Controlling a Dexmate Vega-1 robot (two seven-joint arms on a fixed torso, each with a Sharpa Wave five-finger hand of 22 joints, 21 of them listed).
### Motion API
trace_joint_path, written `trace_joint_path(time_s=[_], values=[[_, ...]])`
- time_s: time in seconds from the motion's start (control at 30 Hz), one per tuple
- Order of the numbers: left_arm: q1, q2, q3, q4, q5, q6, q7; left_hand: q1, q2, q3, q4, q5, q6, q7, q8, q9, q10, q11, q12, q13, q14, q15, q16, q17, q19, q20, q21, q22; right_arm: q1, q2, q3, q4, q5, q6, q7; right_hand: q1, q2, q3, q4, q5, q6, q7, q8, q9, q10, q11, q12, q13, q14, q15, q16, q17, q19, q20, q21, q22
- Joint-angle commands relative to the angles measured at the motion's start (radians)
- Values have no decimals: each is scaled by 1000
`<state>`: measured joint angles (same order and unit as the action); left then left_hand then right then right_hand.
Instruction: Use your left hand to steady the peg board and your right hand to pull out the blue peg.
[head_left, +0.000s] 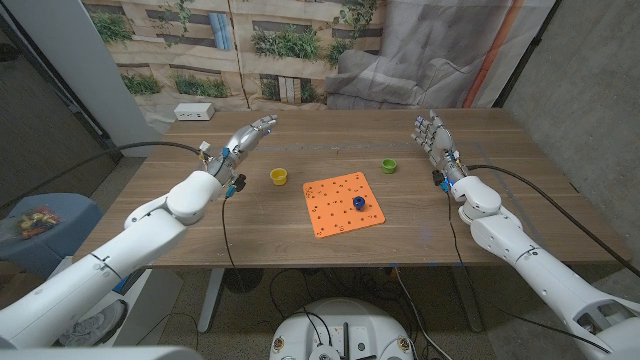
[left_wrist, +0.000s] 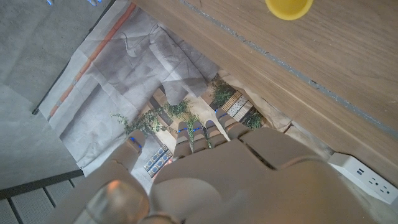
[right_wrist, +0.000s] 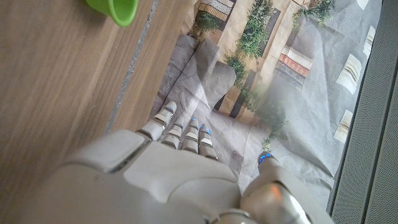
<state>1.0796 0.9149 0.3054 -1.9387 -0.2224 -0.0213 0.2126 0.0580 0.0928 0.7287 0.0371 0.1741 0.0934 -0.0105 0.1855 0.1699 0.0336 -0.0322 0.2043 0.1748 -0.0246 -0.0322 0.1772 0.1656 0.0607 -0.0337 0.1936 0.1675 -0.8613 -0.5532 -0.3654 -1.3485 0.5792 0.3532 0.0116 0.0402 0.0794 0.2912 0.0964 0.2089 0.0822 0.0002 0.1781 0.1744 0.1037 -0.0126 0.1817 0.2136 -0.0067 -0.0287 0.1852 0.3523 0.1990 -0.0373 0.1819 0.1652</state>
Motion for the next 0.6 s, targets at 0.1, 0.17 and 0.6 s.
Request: trace_joint_path(time_s=[0.1, 0.17, 0.6], values=[[45, 78, 14, -100, 205, 34, 2, 4, 90, 9, 9, 6, -7, -7, -5, 3, -7, 2, -6, 3, 5, -45, 3, 5, 6, -93, 6, 3, -14, -4, 4, -12, -5, 7, -8, 11, 15, 8, -4, 5, 1, -5, 6, 2, -1, -7, 8, -2, -4, -17, 6, -1, 8, -11, 7, 2], [49, 83, 17, -107, 231, 34, 1, 3, 90, 9, 11, 6, -10, -9, -6, 4, -9, 0, -7, 3, 5, -46, 3, 5, 6, -95, 6, 3, -18, -5, 6, -14, -7, 8, -13, 11, 15, 9, -4, 5, 1, -6, 6, 2, -2, -7, 8, -2, -5, -18, 6, -2, 8, -11, 7, 2], [96, 134, 14, -149, 401, 21, 2, -17, 66, 3, 25, 5, -2, -57, -3, 4, 10, -47, -8, 2, 41, -80, 6, 4, 16, -125, 4, 4, -27, 6, 5, 1, -5, 20, -19, 12, 16, 11, -6, 5, 0, -7, 6, 2, -6, -8, 8, -6, -4, -17, 8, -8, 8, -12, 6, 2]])
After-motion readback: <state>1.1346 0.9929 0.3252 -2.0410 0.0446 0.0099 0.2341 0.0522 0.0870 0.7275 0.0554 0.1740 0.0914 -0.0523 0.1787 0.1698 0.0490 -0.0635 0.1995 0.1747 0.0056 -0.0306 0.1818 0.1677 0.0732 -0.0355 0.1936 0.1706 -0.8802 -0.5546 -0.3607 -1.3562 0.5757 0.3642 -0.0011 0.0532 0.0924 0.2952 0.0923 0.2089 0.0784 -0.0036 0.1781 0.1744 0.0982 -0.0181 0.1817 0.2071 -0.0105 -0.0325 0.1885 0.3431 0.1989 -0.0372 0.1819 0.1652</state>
